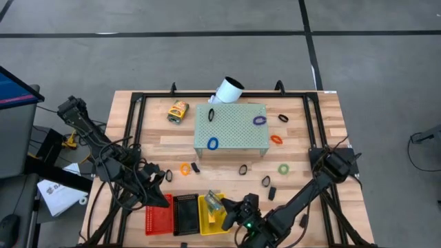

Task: Pick & Place Office Desk Supplies
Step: Put the yellow crayon box into the yellow bin

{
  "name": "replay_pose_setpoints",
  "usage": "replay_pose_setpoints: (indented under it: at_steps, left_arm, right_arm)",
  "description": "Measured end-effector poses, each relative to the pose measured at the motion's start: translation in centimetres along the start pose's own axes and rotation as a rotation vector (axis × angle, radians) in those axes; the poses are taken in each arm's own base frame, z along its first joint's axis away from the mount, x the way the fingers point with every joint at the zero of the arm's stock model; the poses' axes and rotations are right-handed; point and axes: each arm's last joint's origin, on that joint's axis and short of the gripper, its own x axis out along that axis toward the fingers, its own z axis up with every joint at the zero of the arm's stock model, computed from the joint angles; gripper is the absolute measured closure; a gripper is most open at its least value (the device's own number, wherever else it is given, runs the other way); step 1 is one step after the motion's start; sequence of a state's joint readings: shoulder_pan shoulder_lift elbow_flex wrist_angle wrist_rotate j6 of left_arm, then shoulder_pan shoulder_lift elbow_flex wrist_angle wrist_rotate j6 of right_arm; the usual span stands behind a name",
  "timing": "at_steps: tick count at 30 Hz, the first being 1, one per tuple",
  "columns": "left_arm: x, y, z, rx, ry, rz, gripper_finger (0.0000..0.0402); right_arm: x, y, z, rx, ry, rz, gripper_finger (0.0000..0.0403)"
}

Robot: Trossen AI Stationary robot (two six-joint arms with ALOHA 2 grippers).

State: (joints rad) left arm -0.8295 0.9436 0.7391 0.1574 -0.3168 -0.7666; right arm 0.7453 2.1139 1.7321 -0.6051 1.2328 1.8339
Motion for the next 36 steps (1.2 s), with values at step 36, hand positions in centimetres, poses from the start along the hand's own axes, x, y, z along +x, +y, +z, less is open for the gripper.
replay_pose_setpoints:
  at_steps: [36]
  left_arm:
    - [0.0,-0.2,0.2,-0.010,-0.022,-0.020,0.0402]
  right_arm:
    - [-1.0,-0.6,0.4,-0.084,-0.015,-0.016,0.0403]
